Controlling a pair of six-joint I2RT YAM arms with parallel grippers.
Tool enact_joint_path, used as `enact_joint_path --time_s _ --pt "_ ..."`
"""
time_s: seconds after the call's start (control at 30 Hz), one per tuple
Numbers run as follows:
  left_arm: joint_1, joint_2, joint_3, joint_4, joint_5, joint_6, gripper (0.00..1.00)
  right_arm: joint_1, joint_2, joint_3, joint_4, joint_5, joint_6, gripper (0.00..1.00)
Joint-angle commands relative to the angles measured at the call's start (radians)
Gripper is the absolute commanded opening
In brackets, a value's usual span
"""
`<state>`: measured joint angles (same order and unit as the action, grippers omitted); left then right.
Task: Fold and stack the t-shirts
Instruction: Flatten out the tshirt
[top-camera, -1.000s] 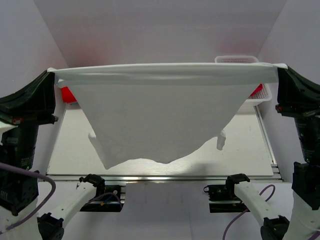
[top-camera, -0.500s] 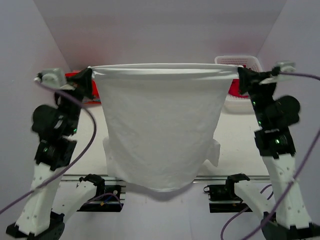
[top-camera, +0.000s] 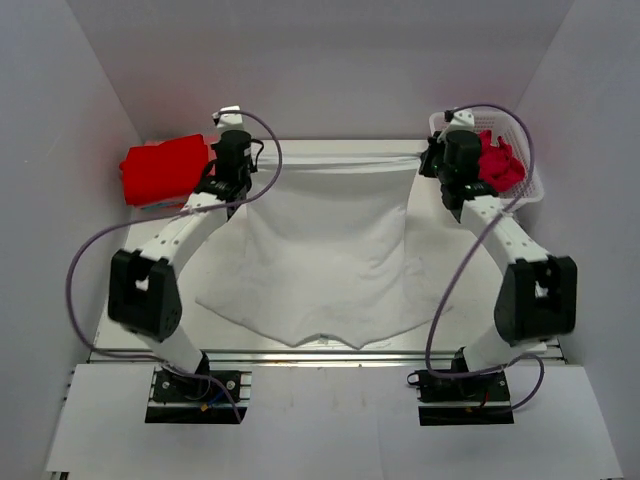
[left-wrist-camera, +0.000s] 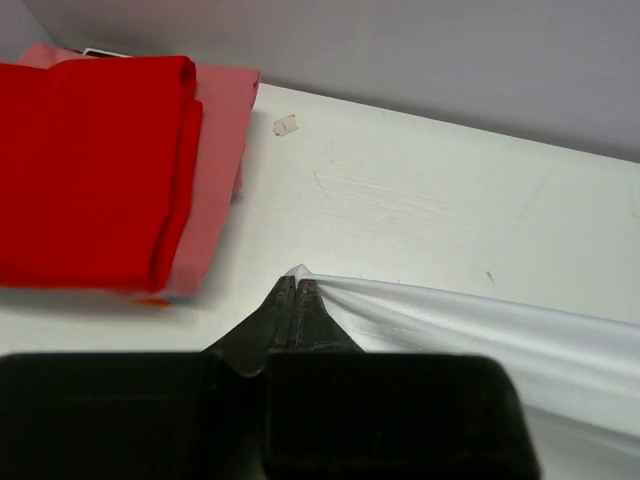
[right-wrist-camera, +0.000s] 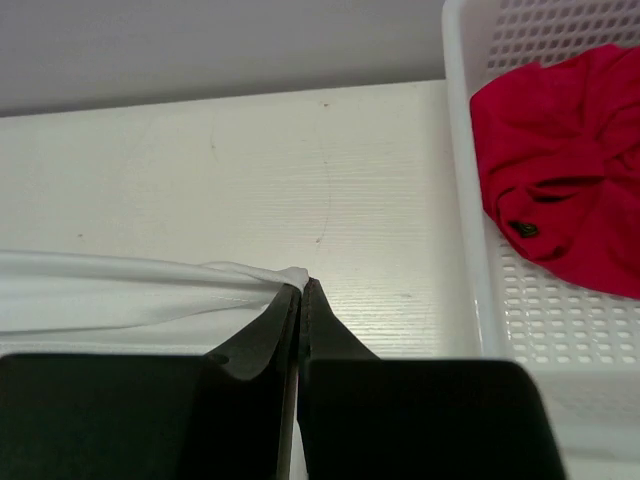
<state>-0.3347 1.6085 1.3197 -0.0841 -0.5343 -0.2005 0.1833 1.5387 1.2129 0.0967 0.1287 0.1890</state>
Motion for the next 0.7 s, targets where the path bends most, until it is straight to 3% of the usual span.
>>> enact_joint_path --time_s 0.0,0.23,0.43,0.53,0.6,0.67 --pt "0.036 0.114 0.148 0.026 -0.029 0.000 0.00 -0.010 0.110 0.128 0.051 0.025 -0.003 0.00" --pt "0.105 0.502 0.526 -0.049 0.130 0.009 0.00 -0.015 0.451 0.428 -0.058 0.049 -0.006 0.00" --pt "0.148 0.799 0.832 -0.068 0.267 0.018 0.00 -0.028 0.728 0.788 -0.089 0.015 0.021 0.00" --pt "0.166 0.873 0.907 0.018 0.333 -0.005 0.00 -0.036 0.857 0.890 -0.034 0.012 0.043 0.00" --pt "0.175 0.959 0.967 0.084 0.358 -0.049 0.00 -0.042 0.946 0.941 0.117 0.014 0.058 0.00" --pt "0.184 1.031 1.080 0.171 0.367 -0.089 0.14 -0.048 1.009 0.967 0.219 0.023 0.064 0.00"
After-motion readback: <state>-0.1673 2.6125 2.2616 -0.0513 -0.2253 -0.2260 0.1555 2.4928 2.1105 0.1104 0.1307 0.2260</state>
